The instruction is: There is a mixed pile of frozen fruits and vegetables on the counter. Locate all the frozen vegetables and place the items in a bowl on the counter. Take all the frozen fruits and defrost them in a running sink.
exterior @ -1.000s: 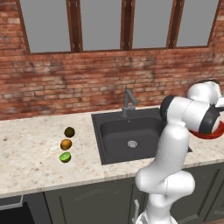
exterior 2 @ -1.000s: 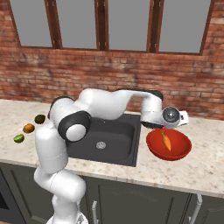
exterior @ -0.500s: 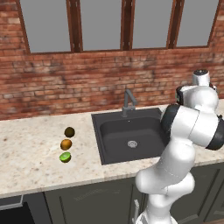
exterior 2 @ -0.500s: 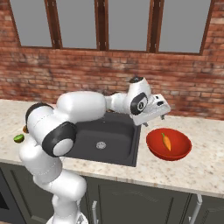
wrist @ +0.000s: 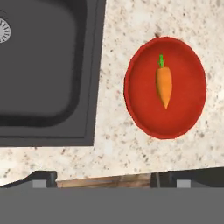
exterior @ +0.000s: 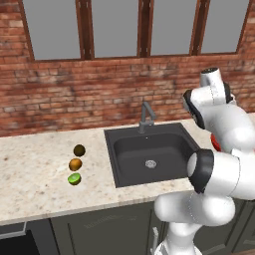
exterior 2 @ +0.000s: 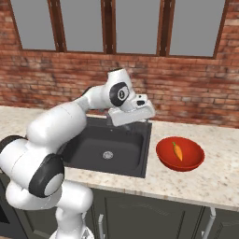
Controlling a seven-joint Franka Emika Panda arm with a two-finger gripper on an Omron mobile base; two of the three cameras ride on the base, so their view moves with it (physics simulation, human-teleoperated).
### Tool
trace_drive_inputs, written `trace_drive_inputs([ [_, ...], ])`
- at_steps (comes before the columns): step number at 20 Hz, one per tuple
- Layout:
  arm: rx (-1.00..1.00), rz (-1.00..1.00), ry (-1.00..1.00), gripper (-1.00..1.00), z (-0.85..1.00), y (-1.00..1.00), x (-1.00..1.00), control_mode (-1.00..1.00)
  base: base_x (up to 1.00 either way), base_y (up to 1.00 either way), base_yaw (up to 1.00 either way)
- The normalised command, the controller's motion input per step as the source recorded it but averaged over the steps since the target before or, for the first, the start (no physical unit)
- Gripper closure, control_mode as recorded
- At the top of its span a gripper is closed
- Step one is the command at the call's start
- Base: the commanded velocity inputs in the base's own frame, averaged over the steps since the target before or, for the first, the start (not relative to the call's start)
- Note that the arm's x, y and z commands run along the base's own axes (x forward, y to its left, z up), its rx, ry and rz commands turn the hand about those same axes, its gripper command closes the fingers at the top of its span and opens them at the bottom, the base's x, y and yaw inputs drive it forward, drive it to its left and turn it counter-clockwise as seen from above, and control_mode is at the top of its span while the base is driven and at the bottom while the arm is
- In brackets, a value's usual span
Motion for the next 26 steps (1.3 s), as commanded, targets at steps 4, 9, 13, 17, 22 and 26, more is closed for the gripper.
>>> trace_drive_inputs([
  [4, 0.25, -0.58, 0.0, -1.0, 0.1, 0.51, -0.38, -1.0, 0.0, 0.0, 0.0],
  [9, 0.29, -0.49, 0.0, -1.0, 0.01, 0.73, -0.32, -1.0, 0.0, 0.0, 0.0],
  [13, 0.15, -0.38, -0.06, -1.0, 0.03, 1.0, -0.25, -1.0, 0.0, 0.0, 0.0],
  [17, -0.02, -0.33, -0.03, -1.0, 0.01, 1.0, -0.1, -1.0, 0.0, 0.0, 0.0],
  [22, -0.01, 0.05, 0.05, -1.0, -0.1, 0.68, -0.19, -1.0, 0.0, 0.0, 0.0],
  [26, 0.0, 0.16, 0.05, -1.0, -0.06, 0.44, -0.24, -1.0, 0.0, 0.0, 0.0],
])
